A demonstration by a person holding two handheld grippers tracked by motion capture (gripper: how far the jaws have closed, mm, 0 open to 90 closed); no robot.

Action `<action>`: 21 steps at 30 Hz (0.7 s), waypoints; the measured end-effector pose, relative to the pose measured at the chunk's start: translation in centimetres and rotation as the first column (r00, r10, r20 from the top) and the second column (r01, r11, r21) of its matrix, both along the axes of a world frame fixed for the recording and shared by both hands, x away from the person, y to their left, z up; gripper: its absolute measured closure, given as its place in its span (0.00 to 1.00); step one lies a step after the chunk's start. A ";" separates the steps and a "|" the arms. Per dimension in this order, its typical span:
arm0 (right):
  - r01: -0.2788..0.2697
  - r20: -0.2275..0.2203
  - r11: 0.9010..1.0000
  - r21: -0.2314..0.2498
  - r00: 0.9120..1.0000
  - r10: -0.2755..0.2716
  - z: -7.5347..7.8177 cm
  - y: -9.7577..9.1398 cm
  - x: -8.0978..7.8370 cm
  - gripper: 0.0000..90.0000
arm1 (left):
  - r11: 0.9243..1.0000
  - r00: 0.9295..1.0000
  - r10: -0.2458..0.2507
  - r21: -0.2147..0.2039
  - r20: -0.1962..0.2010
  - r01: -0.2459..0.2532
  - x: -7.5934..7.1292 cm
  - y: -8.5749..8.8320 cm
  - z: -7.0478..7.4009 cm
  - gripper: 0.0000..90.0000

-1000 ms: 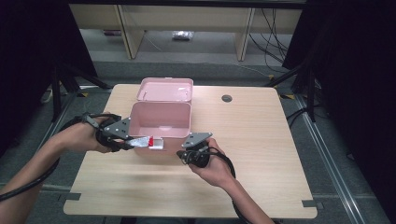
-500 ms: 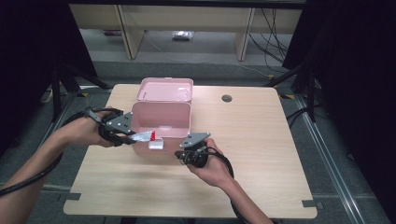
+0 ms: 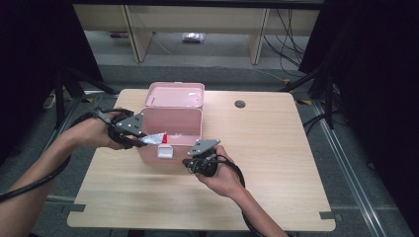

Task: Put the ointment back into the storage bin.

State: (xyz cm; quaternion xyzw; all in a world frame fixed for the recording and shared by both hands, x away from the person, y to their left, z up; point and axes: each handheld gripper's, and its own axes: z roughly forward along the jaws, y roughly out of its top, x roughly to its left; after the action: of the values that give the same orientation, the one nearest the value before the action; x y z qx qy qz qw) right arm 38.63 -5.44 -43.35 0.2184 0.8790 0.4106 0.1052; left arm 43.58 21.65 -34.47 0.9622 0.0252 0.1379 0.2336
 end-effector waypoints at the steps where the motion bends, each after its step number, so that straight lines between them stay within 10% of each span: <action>1: -0.001 0.003 1.000 0.004 1.000 0.001 0.0 0.1 0.0 1.00 | 1.000 1.000 -0.002 0.006 0.004 0.002 0.1 0.0 0.0 0.79; 21: -0.004 0.006 1.000 0.028 1.000 0.004 0.1 1.0 -0.1 1.00 | 1.000 1.000 -0.022 0.023 0.017 0.022 1.4 -0.9 -0.3 0.79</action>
State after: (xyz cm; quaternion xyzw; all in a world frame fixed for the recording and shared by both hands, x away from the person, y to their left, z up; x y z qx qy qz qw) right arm 38.53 -4.43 -43.28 0.2170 0.8732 0.4239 0.1038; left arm 45.02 20.79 -34.80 0.9637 0.0111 0.1440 0.2244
